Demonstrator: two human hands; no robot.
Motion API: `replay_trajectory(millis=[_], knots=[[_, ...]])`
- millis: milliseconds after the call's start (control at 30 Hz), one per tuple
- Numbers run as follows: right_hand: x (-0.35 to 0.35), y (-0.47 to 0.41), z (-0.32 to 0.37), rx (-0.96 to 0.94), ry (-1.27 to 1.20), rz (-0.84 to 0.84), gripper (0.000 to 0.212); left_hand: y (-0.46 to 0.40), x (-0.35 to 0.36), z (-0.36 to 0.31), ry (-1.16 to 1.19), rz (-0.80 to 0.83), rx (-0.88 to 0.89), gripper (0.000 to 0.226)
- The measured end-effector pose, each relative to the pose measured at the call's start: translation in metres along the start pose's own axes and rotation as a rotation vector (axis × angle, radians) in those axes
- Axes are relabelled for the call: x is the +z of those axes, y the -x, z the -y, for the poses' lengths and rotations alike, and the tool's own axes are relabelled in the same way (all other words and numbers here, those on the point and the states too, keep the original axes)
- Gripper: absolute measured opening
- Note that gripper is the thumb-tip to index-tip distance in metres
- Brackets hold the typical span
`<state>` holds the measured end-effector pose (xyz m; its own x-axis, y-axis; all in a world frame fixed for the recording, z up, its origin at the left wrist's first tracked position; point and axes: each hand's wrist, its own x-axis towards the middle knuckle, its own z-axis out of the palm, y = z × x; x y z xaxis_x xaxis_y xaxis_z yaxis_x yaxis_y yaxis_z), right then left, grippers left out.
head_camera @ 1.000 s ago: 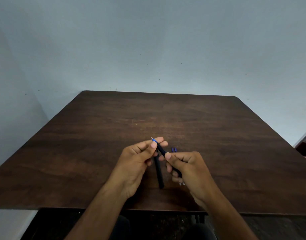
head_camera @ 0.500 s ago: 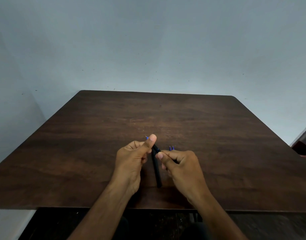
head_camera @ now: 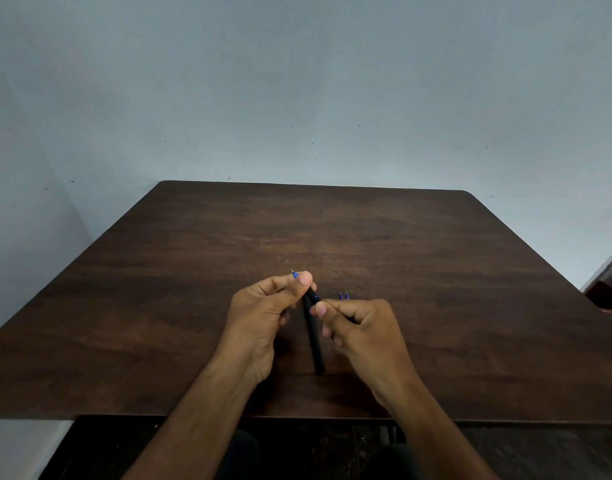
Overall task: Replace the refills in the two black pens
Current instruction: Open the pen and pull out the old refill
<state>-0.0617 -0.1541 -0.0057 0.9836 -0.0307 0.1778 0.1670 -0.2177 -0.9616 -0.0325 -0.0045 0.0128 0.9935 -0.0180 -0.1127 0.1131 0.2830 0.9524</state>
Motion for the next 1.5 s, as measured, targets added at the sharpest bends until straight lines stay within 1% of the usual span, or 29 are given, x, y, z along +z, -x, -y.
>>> replay_trajectory(millis=[100,233,333,367,467,533,600,667,767,867,967,1067,1167,1233,1333,1467,1500], knots=[[0.001,0.002,0.0,-0.005,-0.018,0.02,0.037,-0.002,0.004,0.002,0.015,-0.025,-0.039,0.036],[0.002,0.003,-0.003,0.021,-0.033,0.01,0.034,0.002,0.002,0.0,-0.008,0.114,-0.067,0.036],[0.0,0.001,-0.003,0.035,-0.061,-0.003,0.033,0.004,-0.007,-0.002,-0.028,0.229,-0.039,0.028],[-0.001,0.001,-0.003,0.036,-0.063,0.0,0.033,0.004,-0.008,-0.002,-0.023,0.243,-0.027,0.027],[-0.001,0.0,-0.003,0.043,-0.091,0.009,0.029,0.004,-0.005,-0.003,-0.058,0.157,0.013,0.023],[0.001,0.0,-0.003,0.037,-0.116,0.015,0.025,0.002,-0.005,-0.003,-0.059,0.079,0.023,0.028],[0.003,0.001,-0.002,0.016,-0.11,0.026,0.027,-0.002,-0.006,-0.002,-0.054,0.01,0.011,0.031],[0.004,0.001,-0.002,0.01,-0.114,0.032,0.027,-0.004,-0.005,-0.001,-0.048,-0.014,-0.027,0.035],[0.004,0.0,-0.002,0.016,-0.106,0.028,0.026,-0.003,-0.002,-0.001,-0.026,0.065,-0.065,0.037],[0.002,-0.001,-0.004,0.019,-0.11,0.005,0.026,0.0,-0.004,-0.003,-0.033,0.171,-0.071,0.048],[0.001,-0.002,-0.004,0.016,-0.109,-0.008,0.022,0.001,-0.01,-0.004,-0.046,0.24,-0.058,0.03],[0.001,-0.002,-0.004,0.019,-0.121,-0.003,0.019,0.0,-0.011,-0.002,-0.04,0.203,-0.02,0.024],[0.002,-0.002,-0.003,0.018,-0.119,0.007,0.019,-0.002,-0.01,-0.001,-0.034,0.133,-0.002,0.032],[0.003,-0.002,-0.003,0.013,-0.107,0.016,0.024,-0.004,-0.009,0.0,-0.037,0.08,-0.002,0.037],[0.003,-0.001,-0.002,0.014,-0.106,0.031,0.029,-0.007,-0.009,0.001,-0.038,0.011,-0.033,0.037],[0.004,0.001,-0.001,0.011,-0.114,0.036,0.032,-0.007,-0.006,-0.001,-0.063,-0.021,-0.072,0.049],[0.004,0.001,-0.001,0.01,-0.118,0.034,0.032,-0.008,-0.005,-0.001,-0.072,-0.021,-0.075,0.048]])
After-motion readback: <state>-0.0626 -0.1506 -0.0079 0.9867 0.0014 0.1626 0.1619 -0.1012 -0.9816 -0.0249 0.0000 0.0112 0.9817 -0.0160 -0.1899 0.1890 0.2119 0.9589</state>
